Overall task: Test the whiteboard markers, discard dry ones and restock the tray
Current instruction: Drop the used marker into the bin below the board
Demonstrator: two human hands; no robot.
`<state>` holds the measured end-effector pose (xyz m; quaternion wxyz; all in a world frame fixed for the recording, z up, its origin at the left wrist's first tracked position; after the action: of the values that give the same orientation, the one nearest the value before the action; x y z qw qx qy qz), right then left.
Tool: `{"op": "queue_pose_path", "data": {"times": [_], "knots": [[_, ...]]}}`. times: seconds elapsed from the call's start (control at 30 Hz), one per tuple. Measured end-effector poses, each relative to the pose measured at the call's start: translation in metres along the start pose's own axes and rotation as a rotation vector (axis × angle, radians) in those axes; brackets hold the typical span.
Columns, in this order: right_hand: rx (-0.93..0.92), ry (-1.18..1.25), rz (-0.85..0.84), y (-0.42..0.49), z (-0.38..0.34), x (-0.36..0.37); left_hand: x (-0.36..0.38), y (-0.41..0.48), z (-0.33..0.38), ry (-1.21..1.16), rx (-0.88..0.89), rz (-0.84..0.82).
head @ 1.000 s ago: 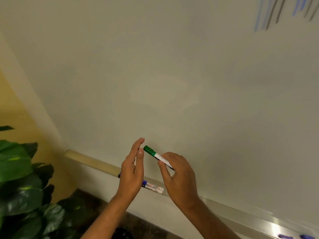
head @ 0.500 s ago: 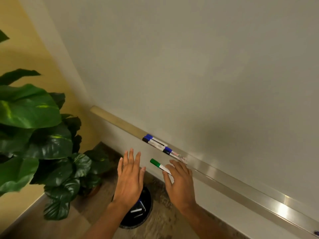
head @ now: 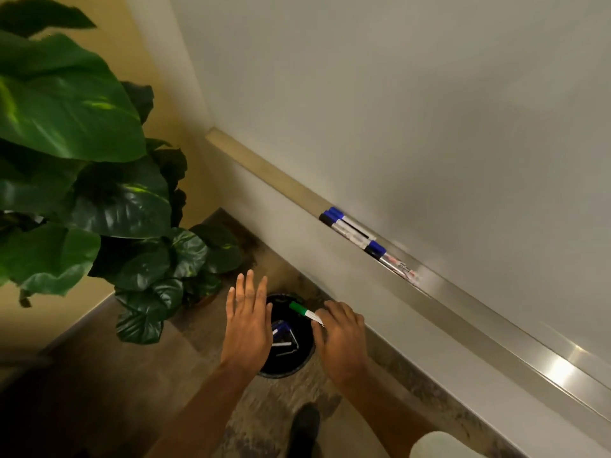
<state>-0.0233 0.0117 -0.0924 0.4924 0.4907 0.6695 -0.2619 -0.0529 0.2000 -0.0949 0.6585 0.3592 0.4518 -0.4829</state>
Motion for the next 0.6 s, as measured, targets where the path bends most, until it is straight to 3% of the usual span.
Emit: {"op": "queue_pose_path", "data": {"times": [0.43, 0.6], "knots": [[0.002, -0.002, -0.123, 0.037, -0.028, 0.089, 0.038, 0.001, -0.052, 0.042, -0.036, 0.007], [0.022, 0.096, -0.079, 0.037, -0.025, 0.092, 0.035, 0.001, -0.06, 0.056, -0.05, 0.036]]}}
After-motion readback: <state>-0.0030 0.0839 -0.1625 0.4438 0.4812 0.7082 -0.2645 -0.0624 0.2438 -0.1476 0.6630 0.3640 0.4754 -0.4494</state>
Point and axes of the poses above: each hand's wrist, its own y-axis towards the middle knuckle, its own x-axis out of the palm, z = x × y, the point moved 5 cm from there along y, towards the middle knuckle, and after that the axes turned 5 degrees about -x, right-handed, at the moved point
